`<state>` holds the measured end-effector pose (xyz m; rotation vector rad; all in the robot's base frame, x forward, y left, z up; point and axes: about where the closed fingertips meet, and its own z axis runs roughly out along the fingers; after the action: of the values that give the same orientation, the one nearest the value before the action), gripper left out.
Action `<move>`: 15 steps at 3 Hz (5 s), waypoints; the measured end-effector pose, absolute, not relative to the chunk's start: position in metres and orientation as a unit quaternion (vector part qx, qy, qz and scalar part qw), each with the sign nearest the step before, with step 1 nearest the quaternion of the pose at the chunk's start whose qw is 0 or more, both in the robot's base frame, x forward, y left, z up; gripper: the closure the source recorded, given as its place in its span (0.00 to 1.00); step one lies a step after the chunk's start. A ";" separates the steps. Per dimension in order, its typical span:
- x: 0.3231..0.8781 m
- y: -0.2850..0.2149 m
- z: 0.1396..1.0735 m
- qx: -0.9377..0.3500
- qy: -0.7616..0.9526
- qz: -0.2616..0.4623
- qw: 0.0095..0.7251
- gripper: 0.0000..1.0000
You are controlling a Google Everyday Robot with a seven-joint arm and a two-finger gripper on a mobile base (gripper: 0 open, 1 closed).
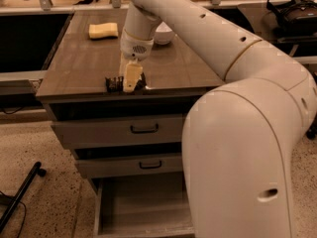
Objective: Place rxbar chocolate into bottom drawer
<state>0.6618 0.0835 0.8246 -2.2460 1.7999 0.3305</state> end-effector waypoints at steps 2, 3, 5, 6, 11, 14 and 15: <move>0.653 0.068 0.840 -0.756 0.634 0.094 0.131 1.00; 0.637 0.060 0.841 -0.739 0.651 0.100 0.146 1.00; 0.597 0.062 0.821 -0.697 0.664 0.146 0.226 1.00; 0.590 0.055 0.822 -0.669 0.663 0.154 0.297 1.00; 0.509 0.011 0.699 -0.625 0.683 0.229 0.301 1.00; 0.487 0.013 0.619 -0.616 0.674 0.284 0.294 1.00; 0.474 0.018 0.572 -0.615 0.667 0.304 0.292 1.00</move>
Offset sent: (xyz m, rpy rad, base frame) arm -0.0235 -0.0342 0.0312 -0.0202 -0.0556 -0.1042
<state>0.4739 0.0179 0.5722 -1.6393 1.7771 0.8101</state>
